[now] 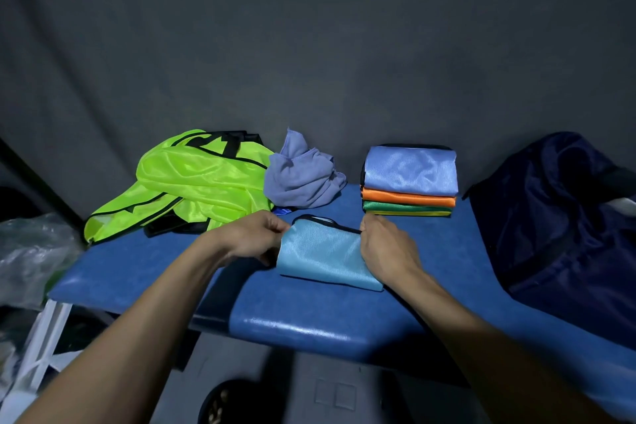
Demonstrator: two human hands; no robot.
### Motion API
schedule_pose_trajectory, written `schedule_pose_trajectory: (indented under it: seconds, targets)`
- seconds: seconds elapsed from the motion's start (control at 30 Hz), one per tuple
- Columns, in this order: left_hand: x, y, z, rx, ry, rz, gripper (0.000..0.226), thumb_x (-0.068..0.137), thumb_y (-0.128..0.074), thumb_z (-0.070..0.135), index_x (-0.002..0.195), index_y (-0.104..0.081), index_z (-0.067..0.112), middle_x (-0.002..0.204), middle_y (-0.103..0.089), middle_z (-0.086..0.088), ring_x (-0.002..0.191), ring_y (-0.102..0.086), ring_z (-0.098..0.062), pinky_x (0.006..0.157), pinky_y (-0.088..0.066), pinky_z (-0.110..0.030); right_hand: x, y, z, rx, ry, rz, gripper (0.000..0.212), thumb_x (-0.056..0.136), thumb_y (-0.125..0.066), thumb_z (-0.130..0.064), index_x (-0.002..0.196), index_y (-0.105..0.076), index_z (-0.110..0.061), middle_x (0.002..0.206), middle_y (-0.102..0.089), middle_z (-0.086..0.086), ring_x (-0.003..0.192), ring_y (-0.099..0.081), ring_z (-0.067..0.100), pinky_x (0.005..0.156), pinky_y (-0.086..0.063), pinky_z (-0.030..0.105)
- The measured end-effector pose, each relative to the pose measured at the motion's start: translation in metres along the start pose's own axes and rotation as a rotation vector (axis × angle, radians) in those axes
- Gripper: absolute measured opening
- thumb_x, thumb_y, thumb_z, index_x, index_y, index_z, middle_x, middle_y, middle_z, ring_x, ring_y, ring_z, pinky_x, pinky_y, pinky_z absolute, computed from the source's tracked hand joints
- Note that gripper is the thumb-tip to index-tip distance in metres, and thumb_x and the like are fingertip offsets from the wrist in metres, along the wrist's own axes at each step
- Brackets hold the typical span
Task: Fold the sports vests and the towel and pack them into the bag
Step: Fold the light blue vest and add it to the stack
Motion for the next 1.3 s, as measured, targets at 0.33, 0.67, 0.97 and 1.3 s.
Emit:
schedule_pose_trajectory:
  seconds: [0.33, 0.67, 0.97, 1.3]
  targets:
    - [0.006, -0.007, 0.009, -0.109, 0.03, 0.123, 0.051, 0.1, -0.057, 0.048, 0.084, -0.069, 0.001, 0.069, -0.064, -0.012, 0.06, -0.06, -0.02, 0.058, -0.051, -0.028, -0.001, 0.002, -0.002, -0.001, 0.001, -0.003, 0.014, 0.102, -0.032, -0.01, 0.097, -0.045, -0.015, 0.111, -0.06, 0.009, 0.091, -0.06, 0.035, 0.072, -0.048, 0.041]
    - [0.011, -0.016, 0.003, 0.494, -0.435, 0.389, 0.011, 0.104, -0.052, 0.024, 0.11, -0.06, 0.019, 0.102, -0.057, 0.003, 0.094, -0.054, -0.016, 0.082, -0.039, -0.027, 0.0, 0.002, 0.0, 0.027, -0.016, 0.031, 0.02, 0.103, -0.032, -0.015, 0.098, -0.051, -0.013, 0.107, -0.062, 0.007, 0.088, -0.059, 0.033, 0.07, -0.049, 0.039]
    - [0.01, -0.02, 0.008, 0.36, -0.405, 0.301, 0.017, 0.107, -0.048, 0.021, 0.105, -0.063, 0.015, 0.099, -0.063, 0.002, 0.097, -0.057, -0.016, 0.089, -0.042, -0.026, 0.0, 0.0, 0.001, 0.034, -0.018, 0.043, 0.019, 0.104, -0.032, -0.016, 0.097, -0.049, -0.013, 0.106, -0.063, 0.008, 0.088, -0.06, 0.034, 0.069, -0.047, 0.039]
    - [-0.003, -0.021, 0.023, 0.319, -0.426, 0.368, 0.041, 0.107, -0.044, 0.037, 0.076, -0.046, 0.011, 0.066, -0.042, 0.009, 0.061, -0.038, -0.005, 0.061, -0.034, -0.026, -0.005, -0.002, 0.0, 0.028, -0.037, 0.083, 0.017, 0.106, -0.03, -0.015, 0.097, -0.045, -0.013, 0.107, -0.06, 0.009, 0.088, -0.06, 0.035, 0.068, -0.045, 0.04]
Point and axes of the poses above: each hand's wrist, its own x-axis towards the middle knuckle, its own y-axis out of the back of the hand, z = x × y, the point moved 3 cm from there along x, towards the middle knuckle
